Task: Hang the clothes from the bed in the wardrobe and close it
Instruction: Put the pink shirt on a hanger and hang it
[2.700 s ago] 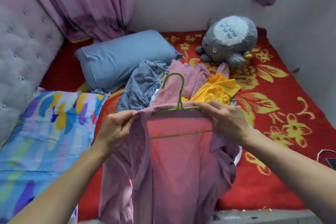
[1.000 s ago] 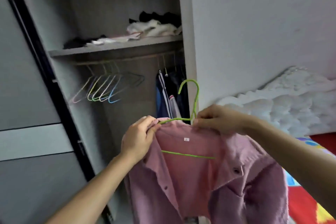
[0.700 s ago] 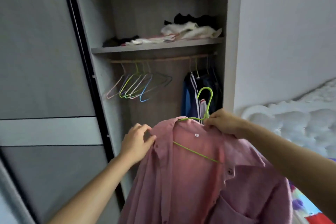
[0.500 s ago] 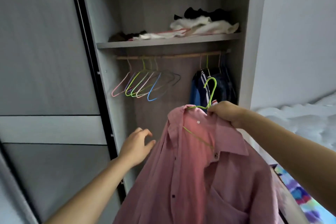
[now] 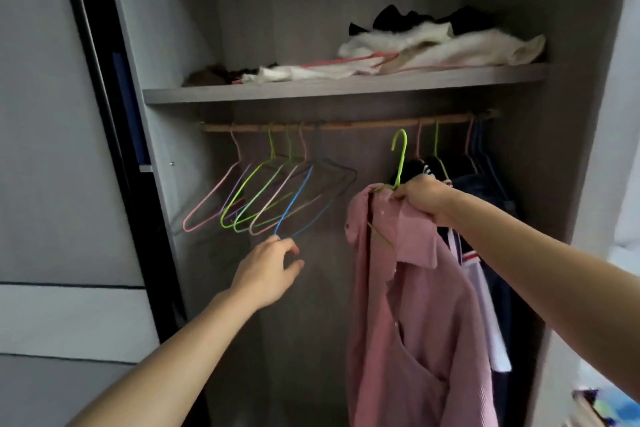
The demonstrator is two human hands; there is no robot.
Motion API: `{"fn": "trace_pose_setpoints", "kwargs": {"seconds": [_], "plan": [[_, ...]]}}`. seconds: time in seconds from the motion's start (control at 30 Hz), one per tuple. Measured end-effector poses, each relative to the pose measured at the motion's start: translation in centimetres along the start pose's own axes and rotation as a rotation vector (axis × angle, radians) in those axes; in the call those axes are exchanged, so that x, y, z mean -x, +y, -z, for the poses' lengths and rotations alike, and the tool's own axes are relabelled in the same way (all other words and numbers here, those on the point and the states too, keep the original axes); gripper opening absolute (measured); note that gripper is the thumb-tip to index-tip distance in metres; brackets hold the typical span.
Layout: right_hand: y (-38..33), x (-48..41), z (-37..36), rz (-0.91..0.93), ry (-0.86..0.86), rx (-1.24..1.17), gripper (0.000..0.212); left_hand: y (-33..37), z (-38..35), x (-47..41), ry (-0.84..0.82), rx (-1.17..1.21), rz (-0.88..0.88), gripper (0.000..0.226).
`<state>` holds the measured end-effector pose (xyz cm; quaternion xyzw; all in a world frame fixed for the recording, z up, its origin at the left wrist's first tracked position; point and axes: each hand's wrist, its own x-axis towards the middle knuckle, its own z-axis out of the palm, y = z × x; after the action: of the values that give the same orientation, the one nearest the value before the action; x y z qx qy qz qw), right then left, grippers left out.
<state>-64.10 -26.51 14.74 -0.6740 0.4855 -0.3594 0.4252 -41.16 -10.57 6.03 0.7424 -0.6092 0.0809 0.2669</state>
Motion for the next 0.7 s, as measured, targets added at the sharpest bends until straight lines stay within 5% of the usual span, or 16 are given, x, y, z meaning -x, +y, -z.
{"fn": "trace_pose_setpoints", "kwargs": {"seconds": [0.33,0.7], "plan": [[-3.4,-16.0,0.5,0.094,0.267,0.337,0.021,-4.8,-1.2,-14.5,0.137,0.072,-0.167,0.014],[-0.2,-22.5,0.2,-0.106,0.345,0.872,0.051,-7.8,-5.0,-24.7,0.122,0.197,-0.310,0.029]]}}
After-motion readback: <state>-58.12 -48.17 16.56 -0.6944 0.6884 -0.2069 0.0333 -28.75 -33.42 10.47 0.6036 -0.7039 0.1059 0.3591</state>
